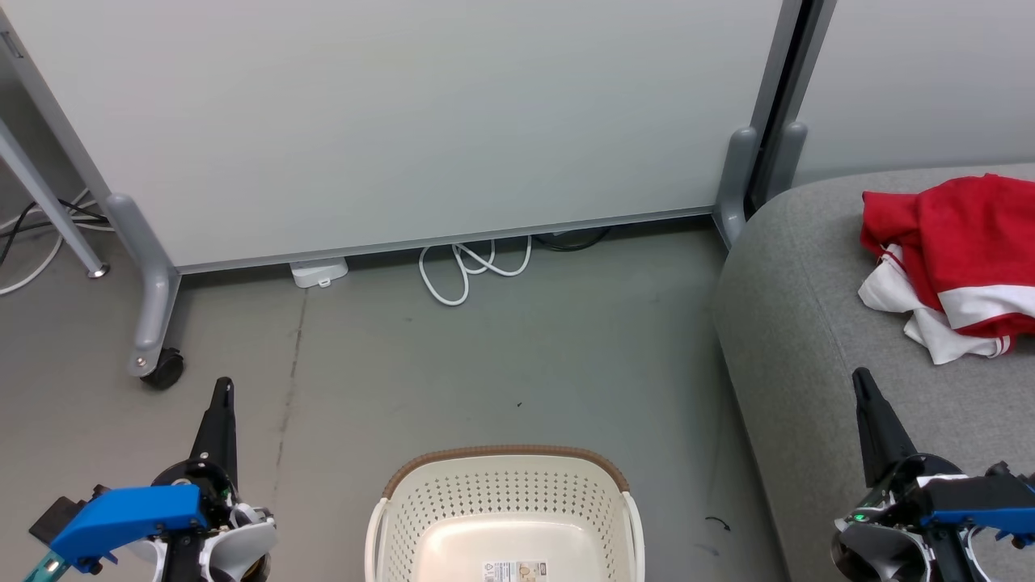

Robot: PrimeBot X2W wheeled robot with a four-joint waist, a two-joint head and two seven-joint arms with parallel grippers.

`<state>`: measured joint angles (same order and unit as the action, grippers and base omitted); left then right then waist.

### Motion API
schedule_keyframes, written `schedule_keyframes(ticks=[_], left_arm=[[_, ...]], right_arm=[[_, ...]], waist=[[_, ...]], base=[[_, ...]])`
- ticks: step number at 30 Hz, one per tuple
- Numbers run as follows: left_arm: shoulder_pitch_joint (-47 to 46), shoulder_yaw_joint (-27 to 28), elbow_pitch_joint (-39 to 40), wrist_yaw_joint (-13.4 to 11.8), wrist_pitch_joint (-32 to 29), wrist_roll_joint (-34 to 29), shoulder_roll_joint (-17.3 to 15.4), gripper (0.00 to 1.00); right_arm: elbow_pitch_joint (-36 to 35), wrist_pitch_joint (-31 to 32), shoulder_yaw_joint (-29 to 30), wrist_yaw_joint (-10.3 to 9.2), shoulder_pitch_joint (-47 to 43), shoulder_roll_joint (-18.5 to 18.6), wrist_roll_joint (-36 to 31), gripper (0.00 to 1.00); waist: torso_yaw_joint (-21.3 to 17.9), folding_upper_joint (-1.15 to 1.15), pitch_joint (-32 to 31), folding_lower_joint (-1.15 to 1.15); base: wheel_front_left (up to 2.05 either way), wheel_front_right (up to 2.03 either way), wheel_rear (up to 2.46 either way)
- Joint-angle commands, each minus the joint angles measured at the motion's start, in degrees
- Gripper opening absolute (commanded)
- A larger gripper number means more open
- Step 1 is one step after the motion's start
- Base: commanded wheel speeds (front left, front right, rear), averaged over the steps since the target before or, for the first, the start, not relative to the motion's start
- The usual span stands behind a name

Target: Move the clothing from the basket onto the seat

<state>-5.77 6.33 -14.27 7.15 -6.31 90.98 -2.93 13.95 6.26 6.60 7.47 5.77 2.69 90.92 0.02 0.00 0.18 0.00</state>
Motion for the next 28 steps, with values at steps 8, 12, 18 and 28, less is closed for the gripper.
schedule_keyframes(ticks=[8, 12, 18, 28], left_arm=[[-0.71, 0.43, 0.33, 0.58, -0.46, 1.48, 0.09, 0.00], [-0.71, 0.42, 0.33, 0.58, -0.45, 1.47, 0.08, 0.00], [-0.71, 0.42, 0.33, 0.58, -0.45, 1.48, 0.09, 0.00], [-0.71, 0.41, 0.34, 0.58, -0.44, 1.48, 0.09, 0.00]], right_arm=[[0.15, 0.54, -0.08, 0.04, 0.74, 0.35, 1.55, 0.00], [0.14, 0.53, -0.08, 0.04, 0.74, 0.35, 1.55, 0.00], [0.14, 0.53, -0.08, 0.04, 0.74, 0.35, 1.55, 0.00], [0.14, 0.53, -0.09, 0.04, 0.74, 0.35, 1.56, 0.00]], waist=[[-0.02, 0.00, 0.00, 0.00], [-0.02, 0.00, 0.00, 0.00], [-0.02, 0.00, 0.00, 0.00], [-0.02, 0.00, 0.00, 0.00]], base=[[0.00, 0.00, 0.00], [0.00, 0.00, 0.00], [0.00, 0.00, 0.00], [0.00, 0.00, 0.00]])
